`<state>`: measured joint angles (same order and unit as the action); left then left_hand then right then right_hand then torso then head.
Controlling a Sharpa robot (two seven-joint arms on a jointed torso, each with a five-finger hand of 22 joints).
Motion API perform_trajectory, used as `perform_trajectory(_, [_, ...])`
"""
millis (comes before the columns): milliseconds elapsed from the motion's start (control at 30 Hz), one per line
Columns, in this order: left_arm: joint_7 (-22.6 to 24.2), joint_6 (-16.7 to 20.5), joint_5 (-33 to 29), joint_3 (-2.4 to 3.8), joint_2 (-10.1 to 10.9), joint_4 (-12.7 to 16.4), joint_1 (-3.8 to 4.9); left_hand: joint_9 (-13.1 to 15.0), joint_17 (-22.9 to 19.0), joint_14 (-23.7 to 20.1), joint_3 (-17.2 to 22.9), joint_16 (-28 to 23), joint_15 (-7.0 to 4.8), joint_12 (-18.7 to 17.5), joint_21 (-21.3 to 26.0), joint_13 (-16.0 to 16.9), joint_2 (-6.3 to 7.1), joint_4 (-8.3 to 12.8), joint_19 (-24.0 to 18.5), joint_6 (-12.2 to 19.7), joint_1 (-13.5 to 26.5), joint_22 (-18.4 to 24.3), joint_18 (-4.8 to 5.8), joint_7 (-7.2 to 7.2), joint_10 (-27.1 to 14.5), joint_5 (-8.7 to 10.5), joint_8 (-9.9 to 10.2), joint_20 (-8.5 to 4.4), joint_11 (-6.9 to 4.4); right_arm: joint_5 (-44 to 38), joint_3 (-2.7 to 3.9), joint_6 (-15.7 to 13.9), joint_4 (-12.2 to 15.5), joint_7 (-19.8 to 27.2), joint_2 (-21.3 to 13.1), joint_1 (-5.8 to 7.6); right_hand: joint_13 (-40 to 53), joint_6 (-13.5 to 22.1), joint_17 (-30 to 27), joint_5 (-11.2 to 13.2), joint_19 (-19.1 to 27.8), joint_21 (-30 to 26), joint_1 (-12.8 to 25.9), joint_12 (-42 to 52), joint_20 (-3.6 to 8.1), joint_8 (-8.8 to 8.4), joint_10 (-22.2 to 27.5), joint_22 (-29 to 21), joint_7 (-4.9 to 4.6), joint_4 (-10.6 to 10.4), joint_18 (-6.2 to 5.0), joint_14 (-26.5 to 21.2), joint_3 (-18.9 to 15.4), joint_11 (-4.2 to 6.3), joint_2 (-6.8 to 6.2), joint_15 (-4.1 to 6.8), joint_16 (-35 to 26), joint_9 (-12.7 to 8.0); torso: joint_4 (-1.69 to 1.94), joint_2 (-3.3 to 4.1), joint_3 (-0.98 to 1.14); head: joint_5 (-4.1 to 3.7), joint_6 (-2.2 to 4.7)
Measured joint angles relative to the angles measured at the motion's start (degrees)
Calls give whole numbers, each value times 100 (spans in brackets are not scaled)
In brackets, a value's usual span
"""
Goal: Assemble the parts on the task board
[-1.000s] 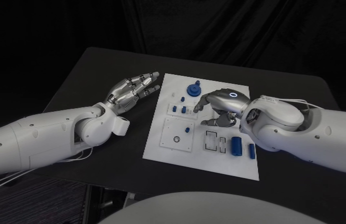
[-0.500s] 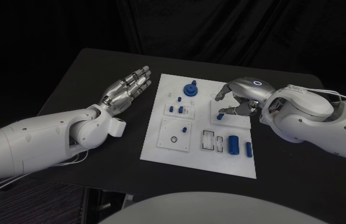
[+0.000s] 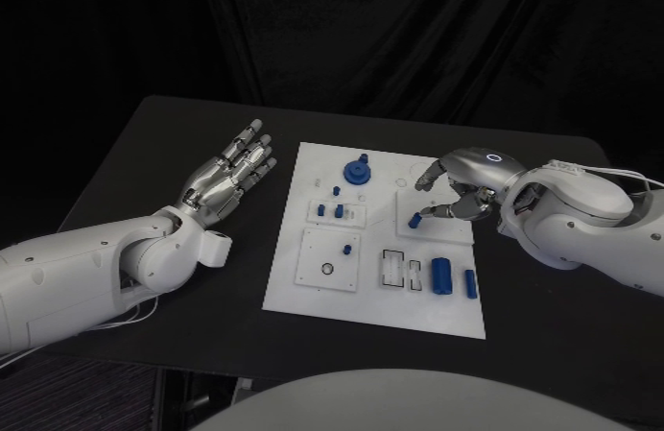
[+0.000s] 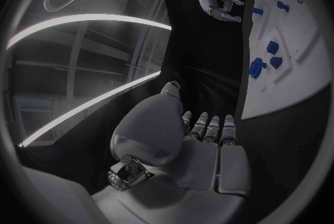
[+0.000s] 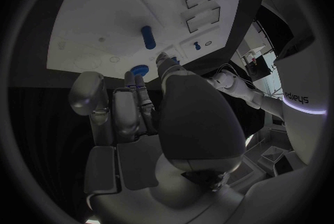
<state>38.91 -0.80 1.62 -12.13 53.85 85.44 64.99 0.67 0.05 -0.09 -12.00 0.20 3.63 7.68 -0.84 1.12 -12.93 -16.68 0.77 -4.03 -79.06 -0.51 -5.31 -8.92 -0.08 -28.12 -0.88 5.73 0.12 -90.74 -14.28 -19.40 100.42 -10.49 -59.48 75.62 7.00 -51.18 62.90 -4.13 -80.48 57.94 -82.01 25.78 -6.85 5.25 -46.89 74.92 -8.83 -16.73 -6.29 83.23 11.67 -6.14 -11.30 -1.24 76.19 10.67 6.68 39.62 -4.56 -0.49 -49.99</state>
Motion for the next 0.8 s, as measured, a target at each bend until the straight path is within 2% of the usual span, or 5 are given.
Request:
perform_trajectory(133, [0, 19, 0, 0, -4, -11, -9, 6, 0, 11, 0, 0, 28, 0, 0, 0, -47, 0, 10, -30, -47, -8, 1, 31, 11, -23, 0, 82, -33, 16, 0, 16, -45, -44, 23, -73, -8, 12, -18, 40, 0, -32, 0, 0, 0, -26, -41, 0, 12, 14, 1, 0, -29, 0, 0, 0, -16, -18, 0, 0, 4, -1, 0])
perform_trajectory(233, [0, 26, -1, 0, -4, -11, -12, 6, 0, 11, 0, 0, 28, 0, 0, 0, -50, 0, 10, -30, -56, -8, -90, 31, 2, -66, 0, 82, -42, 23, 0, 30, -84, -54, 68, -128, -16, 62, -26, 40, 0, -33, 0, -29, 0, -51, -45, 0, 0, 14, 1, 0, -29, 4, 0, 0, -29, -46, 1, -2, 3, -1, 0])
perform_trajectory(400, [0, 29, -1, -2, 6, -9, -20, 8, 1, 11, 90, 0, 28, 33, 0, 3, -44, 90, 10, -69, -319, -8, -90, 223, 32, -223, 0, 82, -5, 32, -1, 51, -153, -50, 150, -206, -17, 62, -26, 40, 0, -33, -99, -29, 0, -54, -155, 0, 0, 47, 0, 0, 4, 9, 10, 0, -29, -71, 0, -4, -2, 12, 0])
perform_trajectory(600, [0, 21, -1, -2, 26, 8, -23, 53, 3, 11, 168, 0, 28, 136, 0, 20, 13, 167, 9, -326, -427, -8, -90, 605, 61, -352, -34, 82, 277, 40, 1, 63, -235, -29, 233, -324, -77, -32, -12, -483, 0, -33, -382, -133, 0, -54, -287, 0, -32, 183, 1, 0, 140, 22, 92, 0, -28, -126, -5, -8, -1, 3, 0])
perform_trajectory(800, [0, 8, -1, -1, 30, 20, -26, 55, 4, 11, 181, 0, 28, 202, 0, 28, 13, 155, 10, -365, -427, -8, -89, 657, 73, -360, -34, 82, 366, 44, -1, 62, -337, 11, 362, -439, -118, -134, 9, -721, -21, -33, -472, -205, 21, -54, -412, -1, -30, 236, 1, 0, 258, 24, 107, 0, -29, -142, -3, -9, 3, -22, 0])
